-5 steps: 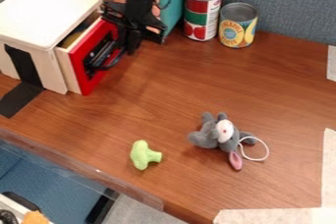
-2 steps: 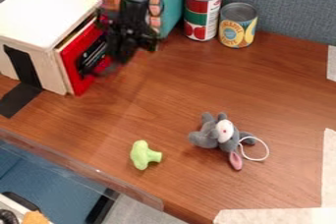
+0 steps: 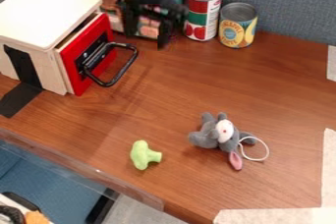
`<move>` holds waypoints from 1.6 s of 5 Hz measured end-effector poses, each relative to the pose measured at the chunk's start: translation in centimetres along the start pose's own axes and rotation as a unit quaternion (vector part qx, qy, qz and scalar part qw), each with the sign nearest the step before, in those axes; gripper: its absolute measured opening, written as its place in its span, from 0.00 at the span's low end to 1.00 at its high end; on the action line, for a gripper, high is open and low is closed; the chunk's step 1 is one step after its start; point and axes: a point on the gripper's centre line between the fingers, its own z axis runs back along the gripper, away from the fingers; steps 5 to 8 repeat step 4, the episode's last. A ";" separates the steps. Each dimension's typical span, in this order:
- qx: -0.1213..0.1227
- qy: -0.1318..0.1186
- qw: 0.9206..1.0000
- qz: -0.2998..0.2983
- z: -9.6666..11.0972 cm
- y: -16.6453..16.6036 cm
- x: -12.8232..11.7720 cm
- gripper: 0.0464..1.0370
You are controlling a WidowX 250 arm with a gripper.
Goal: Put the drawer inside
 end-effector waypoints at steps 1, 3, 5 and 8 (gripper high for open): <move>-0.059 0.021 0.998 0.013 0.4 0.6 -0.6 0.97; -0.061 0.020 0.998 0.013 0.5 0.7 -0.5 0.96; -0.061 0.020 0.998 0.014 0.5 0.7 -0.5 0.96; -0.061 0.020 0.998 0.014 0.5 0.7 -0.5 0.96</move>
